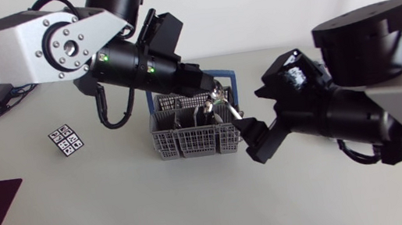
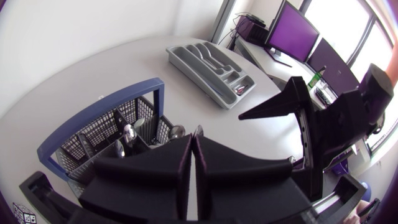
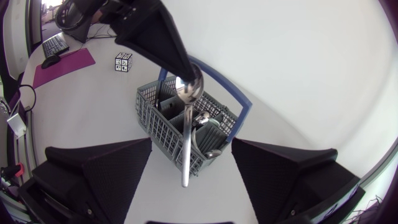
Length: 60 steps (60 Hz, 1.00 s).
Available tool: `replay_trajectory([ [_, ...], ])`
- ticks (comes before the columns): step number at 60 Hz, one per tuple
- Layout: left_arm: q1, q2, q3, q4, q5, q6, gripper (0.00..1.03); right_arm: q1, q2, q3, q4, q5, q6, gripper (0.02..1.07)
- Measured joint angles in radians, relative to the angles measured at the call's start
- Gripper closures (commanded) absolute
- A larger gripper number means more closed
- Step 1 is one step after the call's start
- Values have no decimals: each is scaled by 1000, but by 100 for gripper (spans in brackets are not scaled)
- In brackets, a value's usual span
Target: Transfer all utensils from the basket to the drawer tray.
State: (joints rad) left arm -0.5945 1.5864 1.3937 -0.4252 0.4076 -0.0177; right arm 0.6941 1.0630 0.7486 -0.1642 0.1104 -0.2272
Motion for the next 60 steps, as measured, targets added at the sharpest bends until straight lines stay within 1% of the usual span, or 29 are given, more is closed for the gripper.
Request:
replay_trajectory([
  [2, 10, 6, 5, -2, 13, -11, 100, 2, 23, 6, 8, 0, 0, 17],
  [5, 21, 15, 12, -4, 25, -20, 100, 5, 57, 18, 15, 9, 2, 22],
  [10, 31, 27, 17, -4, 46, -36, 100, 12, 104, 36, 21, 32, 3, 23],
  [14, 37, 35, 19, -5, 66, -43, 100, 16, 140, 58, 27, 36, 3, 31],
  [19, 37, 38, 19, -6, 77, -51, 100, 17, 182, 89, 35, 41, 3, 36],
  [23, 37, 38, 20, -6, 84, -55, 100, 16, 208, 107, 35, 44, 3, 45],
  [28, 38, 38, 21, -8, 87, -59, 100, 16, 232, 122, 35, 44, 3, 52],
  [35, 40, 38, 21, -8, 87, -61, 100, 16, 246, 127, 41, 44, 3, 73],
  [45, 45, 38, 21, -9, 87, -61, 100, 9, 246, 127, 42, 39, 3, 88],
  [60, 50, 40, 21, -13, 87, -61, 100, -1, 246, 127, 42, 4, -1, 92],
])
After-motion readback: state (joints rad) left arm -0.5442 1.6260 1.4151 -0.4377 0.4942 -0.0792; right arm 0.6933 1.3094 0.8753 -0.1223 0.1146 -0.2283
